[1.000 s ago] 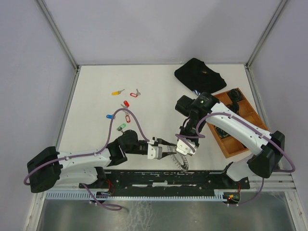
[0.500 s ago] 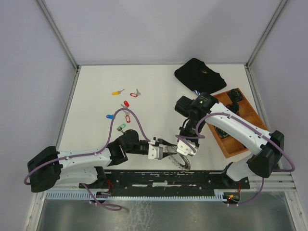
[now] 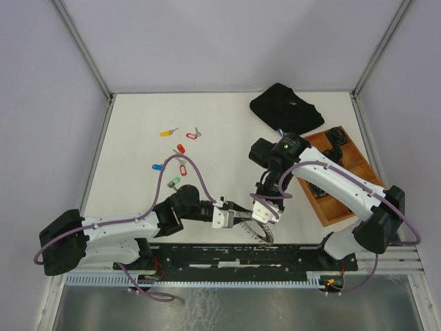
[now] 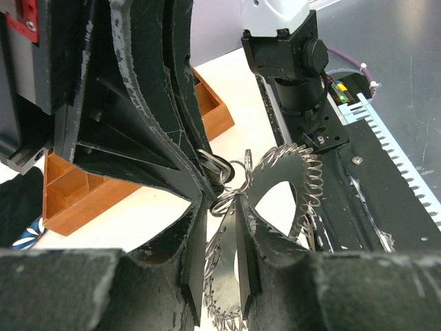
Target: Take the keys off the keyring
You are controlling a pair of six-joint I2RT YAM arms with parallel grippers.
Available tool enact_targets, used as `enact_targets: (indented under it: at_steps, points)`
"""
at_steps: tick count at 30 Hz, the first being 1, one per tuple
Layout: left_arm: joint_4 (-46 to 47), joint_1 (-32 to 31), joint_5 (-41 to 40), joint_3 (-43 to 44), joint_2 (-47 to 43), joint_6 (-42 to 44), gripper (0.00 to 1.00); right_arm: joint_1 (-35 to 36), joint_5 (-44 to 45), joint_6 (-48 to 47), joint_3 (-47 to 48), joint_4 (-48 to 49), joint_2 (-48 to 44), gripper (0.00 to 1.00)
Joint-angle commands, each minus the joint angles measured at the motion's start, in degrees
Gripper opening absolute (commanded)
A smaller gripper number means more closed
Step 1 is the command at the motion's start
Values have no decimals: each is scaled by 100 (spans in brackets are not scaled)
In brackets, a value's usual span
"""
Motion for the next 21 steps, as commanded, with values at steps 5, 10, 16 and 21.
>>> enact_targets:
  at_steps: [5, 10, 16, 21]
  points:
    - [-89, -39, 260, 269, -17, 213, 23, 20, -82, 135, 294, -173, -41, 0]
    - [-193, -44, 234, 261, -72, 229, 11, 20, -12, 204, 286, -127, -49, 0]
    - [-320, -35, 149, 229, -171, 259, 3, 20, 43, 246, 296, -126, -95, 0]
    - [-304, -39, 63, 121, -370, 275, 3, 14, 146, 303, 255, -91, -169, 0]
